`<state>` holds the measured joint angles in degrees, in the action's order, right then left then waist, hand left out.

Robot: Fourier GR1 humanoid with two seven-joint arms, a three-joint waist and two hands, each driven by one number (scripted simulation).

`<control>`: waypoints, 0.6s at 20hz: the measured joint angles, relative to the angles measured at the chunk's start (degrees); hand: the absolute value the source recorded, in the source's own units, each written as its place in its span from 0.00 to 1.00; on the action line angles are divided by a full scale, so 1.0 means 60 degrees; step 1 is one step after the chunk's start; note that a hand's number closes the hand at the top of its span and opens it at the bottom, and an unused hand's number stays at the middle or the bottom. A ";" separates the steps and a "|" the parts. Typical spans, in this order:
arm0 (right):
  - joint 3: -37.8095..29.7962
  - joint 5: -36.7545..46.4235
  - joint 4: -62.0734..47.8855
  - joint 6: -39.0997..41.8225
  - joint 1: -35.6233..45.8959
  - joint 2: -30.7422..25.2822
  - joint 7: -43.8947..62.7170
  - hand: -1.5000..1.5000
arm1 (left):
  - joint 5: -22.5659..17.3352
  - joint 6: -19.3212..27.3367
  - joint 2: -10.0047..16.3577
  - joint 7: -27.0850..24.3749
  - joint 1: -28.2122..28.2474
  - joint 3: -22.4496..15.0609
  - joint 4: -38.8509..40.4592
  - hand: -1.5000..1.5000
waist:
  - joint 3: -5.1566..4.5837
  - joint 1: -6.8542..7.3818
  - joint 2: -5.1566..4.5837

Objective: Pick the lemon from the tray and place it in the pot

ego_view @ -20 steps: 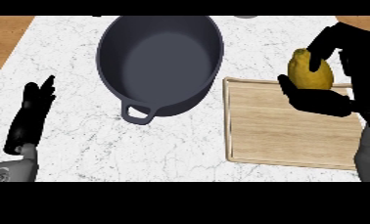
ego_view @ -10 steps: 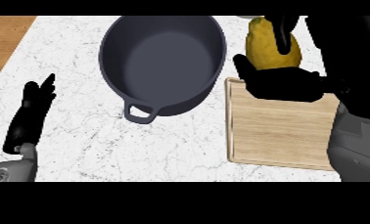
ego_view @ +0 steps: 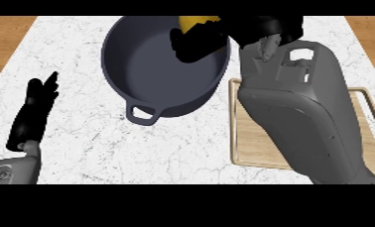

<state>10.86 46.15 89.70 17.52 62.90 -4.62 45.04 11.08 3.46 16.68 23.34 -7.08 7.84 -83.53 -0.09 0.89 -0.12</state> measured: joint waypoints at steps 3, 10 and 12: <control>-0.0055 0.0076 -0.1344 -0.0352 0.0384 0.0322 -0.0400 1.00 | 0.0039 0.0006 -0.0071 -0.0144 0.0113 -0.0033 -0.0020 0.50 | 0.0004 0.0040 -0.0013; 0.0169 -0.0664 -0.3962 -0.1498 0.0673 0.0686 -0.0856 0.00 | 0.0118 -0.0013 -0.0124 -0.0205 0.0043 -0.0053 0.0078 0.50 | 0.0004 0.0126 -0.0037; 0.0325 -0.1106 -0.4678 -0.1902 0.0645 0.0719 -0.0924 0.00 | 0.0042 -0.0088 -0.0055 -0.0280 -0.0039 0.0049 0.0207 0.50 | 0.0003 0.0177 -0.0053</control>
<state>12.81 39.51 61.63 6.11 66.77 -0.31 39.50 11.34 2.94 16.35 21.66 -7.31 8.13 -82.30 -0.07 1.95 -0.43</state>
